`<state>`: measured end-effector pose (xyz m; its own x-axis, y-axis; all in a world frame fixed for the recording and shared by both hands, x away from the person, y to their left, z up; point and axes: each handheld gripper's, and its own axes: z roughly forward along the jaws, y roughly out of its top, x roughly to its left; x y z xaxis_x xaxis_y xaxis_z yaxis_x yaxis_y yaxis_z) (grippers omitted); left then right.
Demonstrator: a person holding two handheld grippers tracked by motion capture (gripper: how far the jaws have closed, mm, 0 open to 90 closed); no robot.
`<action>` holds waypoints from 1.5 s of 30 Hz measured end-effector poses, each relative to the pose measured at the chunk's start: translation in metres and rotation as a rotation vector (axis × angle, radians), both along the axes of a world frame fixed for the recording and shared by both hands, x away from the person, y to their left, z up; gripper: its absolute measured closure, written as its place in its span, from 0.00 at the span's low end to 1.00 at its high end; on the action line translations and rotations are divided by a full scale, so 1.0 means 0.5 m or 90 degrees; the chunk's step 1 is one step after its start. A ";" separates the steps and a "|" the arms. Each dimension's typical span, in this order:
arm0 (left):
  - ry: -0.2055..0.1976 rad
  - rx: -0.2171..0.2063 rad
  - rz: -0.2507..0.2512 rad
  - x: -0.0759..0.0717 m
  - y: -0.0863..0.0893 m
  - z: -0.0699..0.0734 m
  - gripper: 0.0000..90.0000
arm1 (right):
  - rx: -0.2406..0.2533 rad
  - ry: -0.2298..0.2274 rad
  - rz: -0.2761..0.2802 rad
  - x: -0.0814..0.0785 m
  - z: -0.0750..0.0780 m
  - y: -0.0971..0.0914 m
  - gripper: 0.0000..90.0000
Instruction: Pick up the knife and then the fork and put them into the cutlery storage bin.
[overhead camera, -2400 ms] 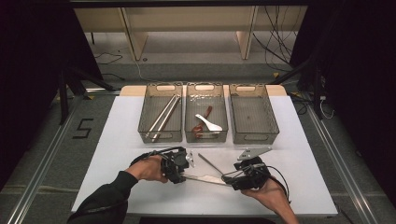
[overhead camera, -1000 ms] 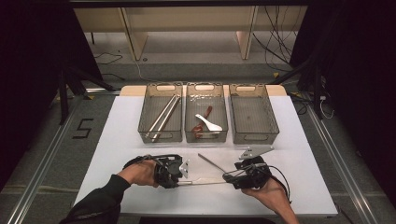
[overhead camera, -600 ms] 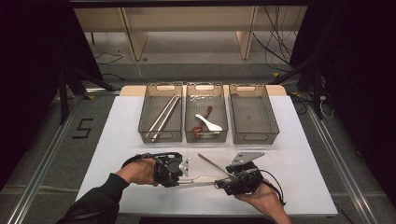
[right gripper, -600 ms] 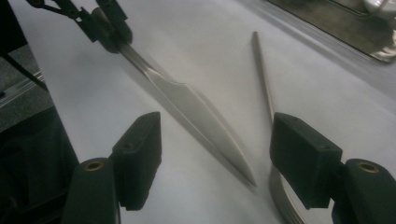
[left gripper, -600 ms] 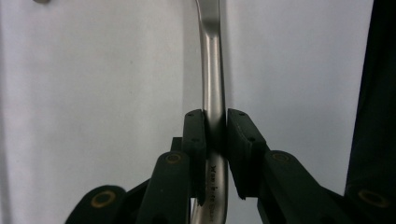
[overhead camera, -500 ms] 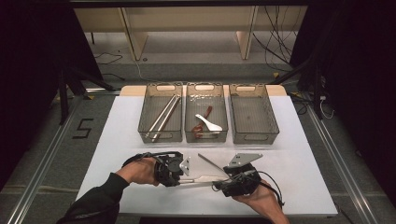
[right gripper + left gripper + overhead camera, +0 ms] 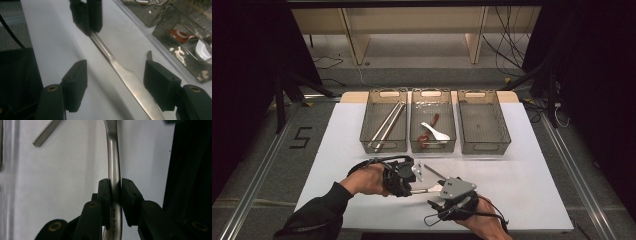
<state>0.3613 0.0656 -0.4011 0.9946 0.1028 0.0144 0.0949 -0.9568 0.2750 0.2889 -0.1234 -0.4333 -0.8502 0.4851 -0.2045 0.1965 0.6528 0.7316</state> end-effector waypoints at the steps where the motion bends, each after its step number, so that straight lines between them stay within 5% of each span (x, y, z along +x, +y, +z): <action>1: 0.003 0.001 0.002 0.000 -0.003 0.002 0.86 | -0.020 -0.018 0.005 -0.004 -0.004 0.007 0.41; 10: 0.016 -0.001 -0.005 -0.005 -0.017 0.018 0.86 | -0.123 -0.126 0.022 -0.014 -0.035 0.050 0.48; 19: 0.021 0.007 -0.009 -0.008 -0.019 0.024 0.86 | -0.195 -0.215 0.030 -0.026 -0.049 0.065 0.67; 21: 0.026 0.006 -0.007 -0.008 -0.020 0.025 0.86 | -0.230 -0.240 0.050 -0.025 -0.051 0.066 0.72; 25: 0.026 0.003 -0.001 -0.005 -0.018 0.027 0.86 | -0.249 -0.254 0.060 -0.032 -0.057 0.073 0.86; 30: 0.038 -0.009 0.004 -0.003 -0.014 0.030 0.86 | -0.270 -0.295 0.076 -0.038 -0.059 0.075 0.90; 38: 0.034 -0.011 0.018 -0.002 -0.012 0.037 0.84 | -0.296 -0.317 0.093 -0.042 -0.055 0.076 0.91; 45: 0.009 -0.078 0.081 0.012 0.031 0.073 0.55 | -0.323 -0.325 0.094 -0.040 -0.052 0.063 0.92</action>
